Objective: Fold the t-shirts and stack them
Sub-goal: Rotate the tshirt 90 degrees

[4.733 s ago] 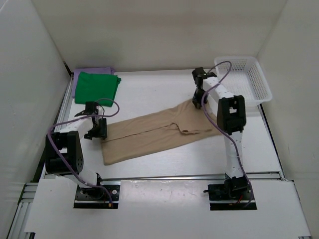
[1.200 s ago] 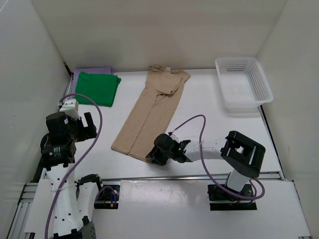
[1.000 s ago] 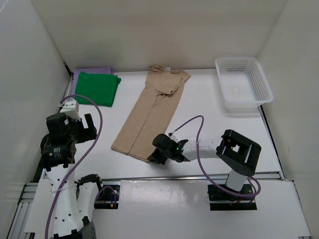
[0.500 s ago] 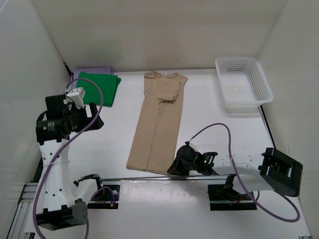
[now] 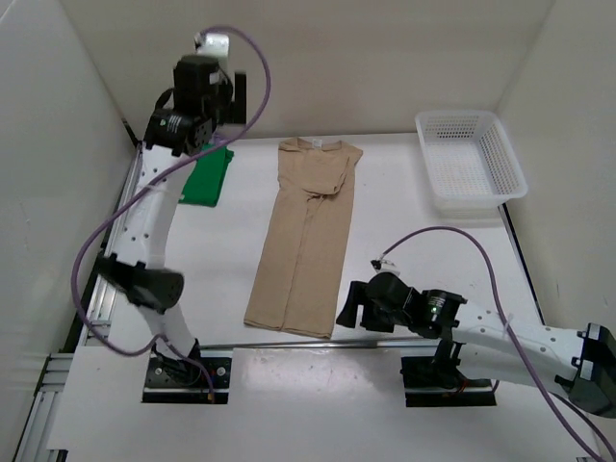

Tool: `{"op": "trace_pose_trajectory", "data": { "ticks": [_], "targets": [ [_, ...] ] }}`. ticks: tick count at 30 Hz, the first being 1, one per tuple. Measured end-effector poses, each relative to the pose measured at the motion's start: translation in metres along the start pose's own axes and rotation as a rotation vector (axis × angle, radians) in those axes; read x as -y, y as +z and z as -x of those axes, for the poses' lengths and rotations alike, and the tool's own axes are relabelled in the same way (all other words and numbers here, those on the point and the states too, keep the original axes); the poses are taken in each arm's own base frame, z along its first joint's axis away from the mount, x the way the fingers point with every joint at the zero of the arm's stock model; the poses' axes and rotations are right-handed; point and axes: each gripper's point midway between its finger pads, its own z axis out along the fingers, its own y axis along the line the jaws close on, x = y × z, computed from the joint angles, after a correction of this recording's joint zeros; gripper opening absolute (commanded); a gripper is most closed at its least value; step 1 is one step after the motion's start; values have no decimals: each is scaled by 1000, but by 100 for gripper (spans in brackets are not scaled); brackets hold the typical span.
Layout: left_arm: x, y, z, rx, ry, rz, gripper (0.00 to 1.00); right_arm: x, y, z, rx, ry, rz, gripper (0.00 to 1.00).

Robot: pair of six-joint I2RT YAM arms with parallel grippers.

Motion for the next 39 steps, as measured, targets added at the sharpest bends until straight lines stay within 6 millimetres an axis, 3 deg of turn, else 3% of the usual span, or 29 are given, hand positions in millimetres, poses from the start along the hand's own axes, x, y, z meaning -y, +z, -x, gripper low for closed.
{"op": "trace_pose_trajectory", "data": {
  "ticks": [1,3,5,6,7,9,11,14,17,19,21,23,25,27,29,33,39],
  "targets": [
    [10,-3,-19,-46,20,-63,93,0,-1,4,4,-18,-7,81],
    [29,-32,-91,-211,63,-255,86,1,1,12,3,-56,-36,81],
    [40,-80,-174,-385,76,-433,88,5,8,17,-7,-95,-77,81],
    [48,-107,-206,-464,75,-526,93,7,11,17,-14,-115,-93,81],
    [54,-127,-226,-518,71,-596,100,10,13,18,-19,-131,-105,81],
    [67,-157,-240,-570,92,-683,100,13,14,19,-25,-149,-116,81],
    [79,-169,-233,-504,144,-709,100,15,14,21,-26,-156,-121,81],
    [72,-184,-243,-435,254,-628,100,16,15,22,-36,-159,-129,81],
    [59,-191,-253,-538,293,-600,100,14,16,21,-48,-151,-132,81],
    [62,-177,-250,-586,193,-641,100,13,16,21,-50,-139,-134,81],
    [61,-168,-277,-616,78,-697,98,13,16,20,-50,-118,-137,81],
    [54,-174,-325,-659,-4,-729,94,11,15,20,-47,-93,-132,81],
    [53,-196,-380,-726,-47,-773,92,6,13,20,-37,-66,-116,81],
    [57,-217,-422,-810,-75,-829,91,2,11,20,-25,-42,-92,81],
    [60,-232,-452,-892,-99,-862,89,-3,10,18,-12,-25,-74,81],
    [63,-236,-467,-927,-114,-882,89,-8,12,10,-12,-13,-60,80],
    [67,-228,-483,-985,-119,-875,78,-12,16,0,-19,-5,-69,80]
  ]
}}
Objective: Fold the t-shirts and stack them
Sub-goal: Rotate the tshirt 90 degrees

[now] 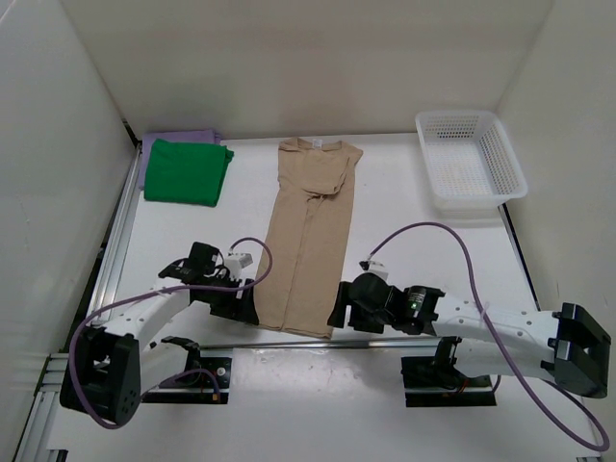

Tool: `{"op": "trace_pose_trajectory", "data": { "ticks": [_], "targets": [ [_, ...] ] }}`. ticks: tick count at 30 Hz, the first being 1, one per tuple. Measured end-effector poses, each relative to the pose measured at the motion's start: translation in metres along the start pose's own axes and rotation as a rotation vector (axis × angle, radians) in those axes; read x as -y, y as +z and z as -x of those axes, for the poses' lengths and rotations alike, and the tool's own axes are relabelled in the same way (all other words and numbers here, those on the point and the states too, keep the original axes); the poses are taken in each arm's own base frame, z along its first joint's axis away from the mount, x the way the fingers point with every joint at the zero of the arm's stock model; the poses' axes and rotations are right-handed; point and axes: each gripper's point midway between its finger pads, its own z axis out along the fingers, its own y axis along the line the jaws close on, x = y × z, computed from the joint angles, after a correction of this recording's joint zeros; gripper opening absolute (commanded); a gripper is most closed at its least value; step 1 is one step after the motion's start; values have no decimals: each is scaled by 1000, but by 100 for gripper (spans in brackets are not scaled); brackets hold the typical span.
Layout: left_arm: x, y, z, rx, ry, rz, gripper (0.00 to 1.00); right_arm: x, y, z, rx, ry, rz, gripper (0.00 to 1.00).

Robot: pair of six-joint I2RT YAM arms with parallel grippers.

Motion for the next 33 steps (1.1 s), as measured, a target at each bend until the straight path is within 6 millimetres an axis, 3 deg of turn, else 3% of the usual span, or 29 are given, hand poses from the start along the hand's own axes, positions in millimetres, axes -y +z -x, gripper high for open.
{"op": "trace_pose_trajectory", "data": {
  "ticks": [5,7,13,14,17,18,20,24,28,29,33],
  "targets": [
    [1,7,-1,-33,-7,-16,66,-2,5,1,9,12,-1,79],
    [1,9,0,-47,-16,-17,56,-4,10,0,2,14,-2,75],
    [-4,13,1,-68,-26,-5,41,0,30,-15,-65,20,-31,64],
    [-5,14,1,-68,-24,-1,35,2,33,-17,-71,25,-33,62],
    [-7,15,1,-73,-26,10,30,6,40,-22,-95,46,-28,58],
    [-8,16,2,-74,-26,13,20,4,41,-21,-99,62,-15,56],
    [-10,16,2,-77,-27,24,10,2,45,-20,-103,79,-1,48],
    [-8,17,2,-87,-11,25,10,-5,53,-18,-122,108,36,40],
    [-3,20,0,-101,24,18,10,-9,58,-23,-162,106,63,19],
    [-2,20,-1,-102,28,16,10,-10,59,-25,-176,109,66,10],
    [4,22,-3,-115,49,-2,10,-8,56,-25,-195,109,81,0]
  ]
}}
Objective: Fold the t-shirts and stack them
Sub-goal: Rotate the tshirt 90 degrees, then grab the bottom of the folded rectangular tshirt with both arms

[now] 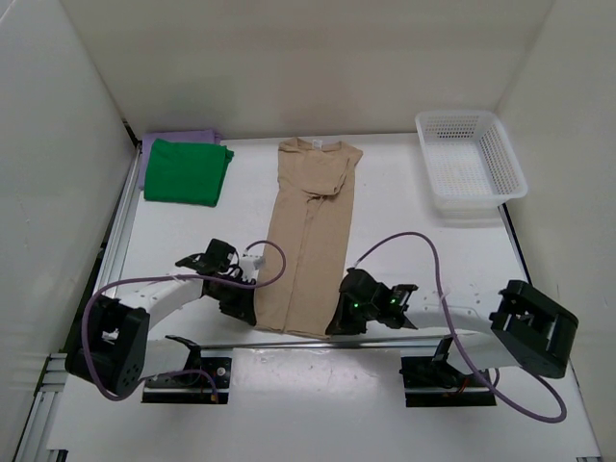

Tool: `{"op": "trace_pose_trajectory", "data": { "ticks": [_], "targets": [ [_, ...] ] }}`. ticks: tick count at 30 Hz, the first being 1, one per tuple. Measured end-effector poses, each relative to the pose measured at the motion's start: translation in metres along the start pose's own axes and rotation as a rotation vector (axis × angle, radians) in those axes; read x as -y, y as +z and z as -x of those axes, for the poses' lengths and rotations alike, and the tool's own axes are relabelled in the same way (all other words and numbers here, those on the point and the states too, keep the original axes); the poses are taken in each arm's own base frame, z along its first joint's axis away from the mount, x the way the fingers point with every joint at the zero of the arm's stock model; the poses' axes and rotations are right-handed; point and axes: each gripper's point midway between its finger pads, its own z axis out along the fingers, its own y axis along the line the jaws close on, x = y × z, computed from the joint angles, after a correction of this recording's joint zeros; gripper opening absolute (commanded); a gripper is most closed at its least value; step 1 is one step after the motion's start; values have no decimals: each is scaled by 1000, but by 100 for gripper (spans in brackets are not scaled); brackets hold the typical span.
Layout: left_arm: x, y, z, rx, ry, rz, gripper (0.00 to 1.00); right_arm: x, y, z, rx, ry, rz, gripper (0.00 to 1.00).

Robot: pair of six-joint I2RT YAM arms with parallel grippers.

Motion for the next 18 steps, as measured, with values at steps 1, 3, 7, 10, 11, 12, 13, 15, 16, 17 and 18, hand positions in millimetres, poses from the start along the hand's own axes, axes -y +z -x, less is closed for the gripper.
{"op": "trace_pose_trajectory", "data": {
  "ticks": [1,3,7,10,11,12,13,15,16,17,18],
  "targets": [
    [2,1,-1,-7,10,-6,10,3,-4,1,3,8,2,0],
    [8,3,-4,-23,36,-19,10,12,-14,5,19,30,4,0],
    [22,5,-10,-61,83,-49,10,24,-32,8,38,32,-1,0],
    [33,3,-4,-82,123,-62,10,30,-40,4,20,2,-20,0],
    [37,2,-1,-84,136,-65,10,31,-42,3,12,-9,-32,0],
    [40,1,2,-83,146,-68,10,32,-45,3,7,-19,-42,0],
    [43,0,4,-82,156,-70,10,31,-48,4,3,-24,-48,0],
    [49,-4,11,-81,169,-73,10,25,-55,13,11,-34,-49,0],
    [52,-7,15,-81,172,-71,10,19,-60,20,21,-33,-41,0],
    [55,-11,23,-79,174,-67,10,14,-65,29,35,-36,-32,0],
    [59,-16,36,-64,184,-61,10,7,-70,41,56,-34,-20,0]
  ]
}}
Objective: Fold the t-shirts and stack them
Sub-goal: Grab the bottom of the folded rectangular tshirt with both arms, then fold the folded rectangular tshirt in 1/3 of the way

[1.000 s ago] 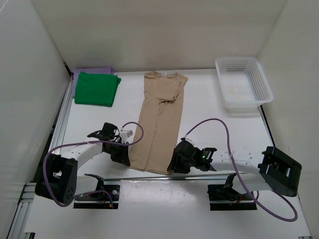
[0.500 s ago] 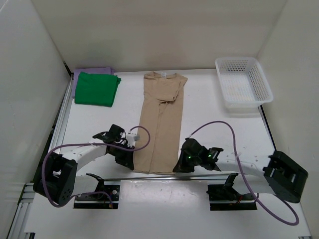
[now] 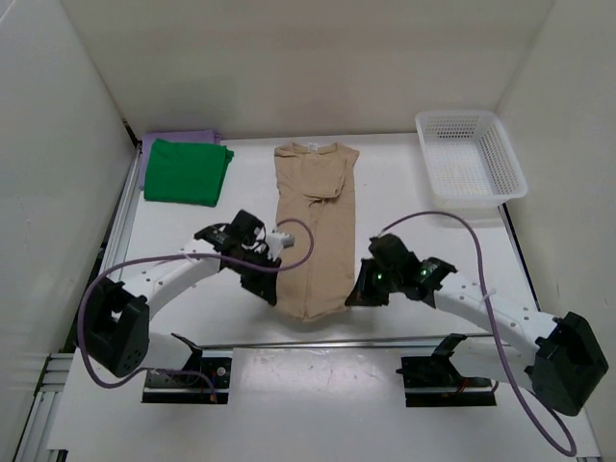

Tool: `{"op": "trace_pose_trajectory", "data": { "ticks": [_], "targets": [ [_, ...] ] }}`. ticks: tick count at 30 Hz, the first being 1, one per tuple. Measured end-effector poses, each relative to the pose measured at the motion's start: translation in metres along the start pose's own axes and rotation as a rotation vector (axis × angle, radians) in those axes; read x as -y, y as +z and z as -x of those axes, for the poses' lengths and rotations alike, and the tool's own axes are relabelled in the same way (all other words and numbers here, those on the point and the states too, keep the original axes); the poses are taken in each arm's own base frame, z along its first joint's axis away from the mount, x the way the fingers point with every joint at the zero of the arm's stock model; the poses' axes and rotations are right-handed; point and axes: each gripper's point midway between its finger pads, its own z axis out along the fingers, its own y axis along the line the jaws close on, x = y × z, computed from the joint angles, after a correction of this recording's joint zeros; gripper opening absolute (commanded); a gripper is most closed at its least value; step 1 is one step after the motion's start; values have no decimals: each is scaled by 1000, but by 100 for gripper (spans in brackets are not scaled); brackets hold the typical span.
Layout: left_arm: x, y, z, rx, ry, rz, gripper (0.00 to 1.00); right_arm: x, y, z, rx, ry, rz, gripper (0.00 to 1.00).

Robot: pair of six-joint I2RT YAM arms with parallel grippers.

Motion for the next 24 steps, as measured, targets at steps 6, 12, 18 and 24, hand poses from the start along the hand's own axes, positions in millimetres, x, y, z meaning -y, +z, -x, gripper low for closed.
{"op": "trace_pose_trajectory", "data": {
  "ticks": [6,12,18,24],
  "targets": [
    [-12,-42,109,166,5,68,10,-28,-18,98,103,-7,24,0],
    [-68,-48,170,202,-86,154,10,-31,-1,184,107,-54,12,0],
    [-105,-33,204,185,-127,193,10,-5,32,232,58,-27,-5,0],
    [-124,-22,221,180,-138,211,10,8,51,257,31,5,4,0]
  ]
}}
